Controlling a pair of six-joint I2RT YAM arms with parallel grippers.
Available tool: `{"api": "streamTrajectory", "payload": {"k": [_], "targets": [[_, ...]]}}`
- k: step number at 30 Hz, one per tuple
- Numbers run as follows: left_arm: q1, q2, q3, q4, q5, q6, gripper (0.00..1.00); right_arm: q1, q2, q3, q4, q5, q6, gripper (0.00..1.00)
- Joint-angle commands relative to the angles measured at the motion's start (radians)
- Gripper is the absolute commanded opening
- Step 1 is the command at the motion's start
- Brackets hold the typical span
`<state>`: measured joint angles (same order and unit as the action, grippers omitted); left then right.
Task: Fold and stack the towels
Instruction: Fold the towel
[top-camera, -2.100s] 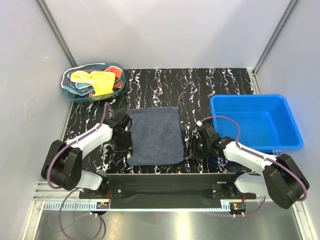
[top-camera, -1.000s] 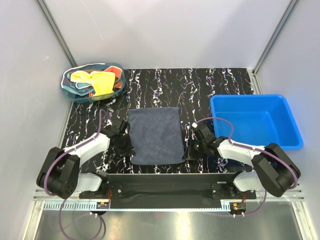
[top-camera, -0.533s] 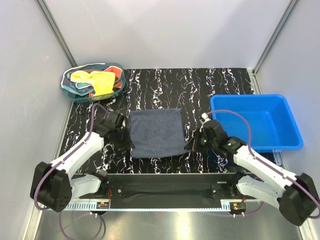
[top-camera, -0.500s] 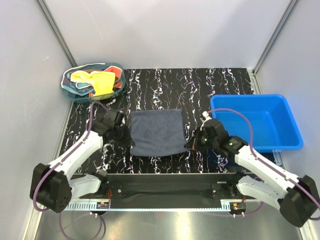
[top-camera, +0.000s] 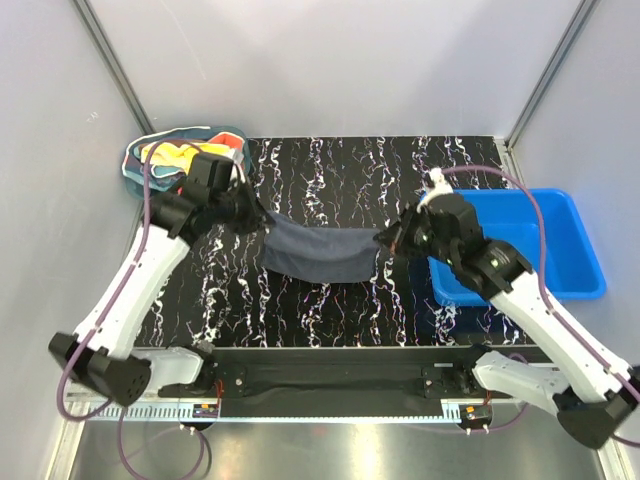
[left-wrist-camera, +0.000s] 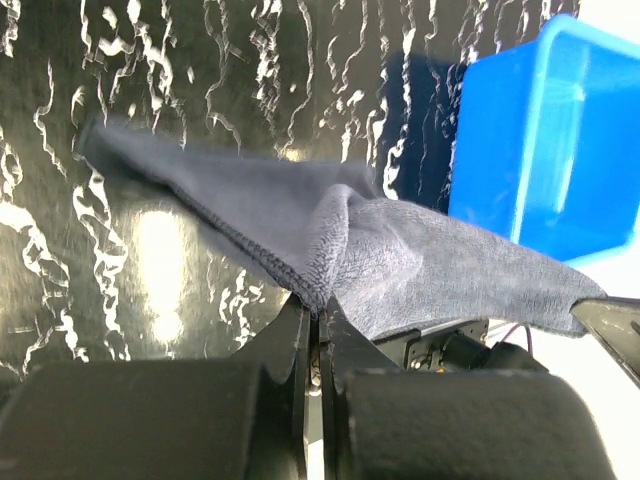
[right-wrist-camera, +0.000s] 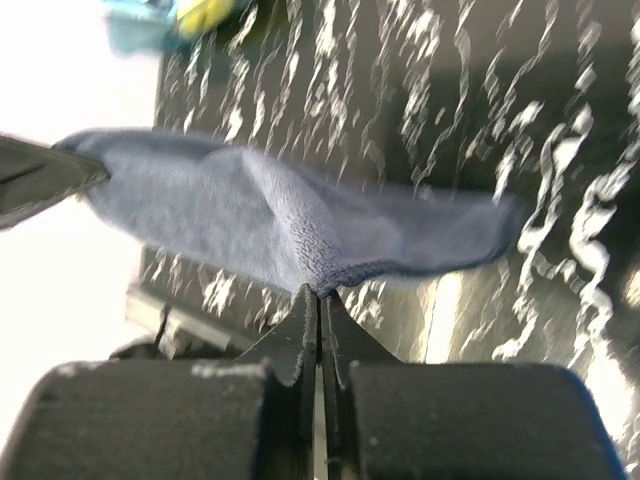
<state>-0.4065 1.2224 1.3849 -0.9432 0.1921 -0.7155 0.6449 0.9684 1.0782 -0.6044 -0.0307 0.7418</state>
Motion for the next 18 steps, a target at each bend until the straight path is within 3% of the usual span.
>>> {"api": "streamTrajectory", "payload": {"k": [1, 5, 10, 11, 14, 16, 18], "targets": [[0.026, 0.141, 0.138, -0.023, 0.035, 0.048, 0.0, 0.006, 0.12, 0.133, -0.003, 0.167, -0.093, 0.0], [0.104, 0.331, 0.333, -0.005, 0.143, 0.074, 0.0, -0.024, 0.327, 0.374, 0.044, 0.27, -0.212, 0.0], [0.212, 0.644, 0.757, -0.009, 0.277, 0.076, 0.0, -0.187, 0.649, 0.684, 0.04, 0.157, -0.285, 0.0], [0.224, 0.757, 0.901, -0.009, 0.346, 0.039, 0.0, -0.239, 0.702, 0.809, 0.017, 0.111, -0.291, 0.0], [0.25, 0.908, 1.119, 0.052, 0.525, -0.063, 0.0, -0.3, 0.89, 1.107, -0.127, 0.036, -0.323, 0.0], [0.253, 0.914, 1.114, 0.112, 0.563, -0.088, 0.0, -0.307, 0.954, 1.218, -0.214, 0.006, -0.346, 0.0], [0.256, 0.864, 0.98, 0.121, 0.567, -0.061, 0.0, -0.309, 0.929, 1.185, -0.225, -0.029, -0.348, 0.0]]}}
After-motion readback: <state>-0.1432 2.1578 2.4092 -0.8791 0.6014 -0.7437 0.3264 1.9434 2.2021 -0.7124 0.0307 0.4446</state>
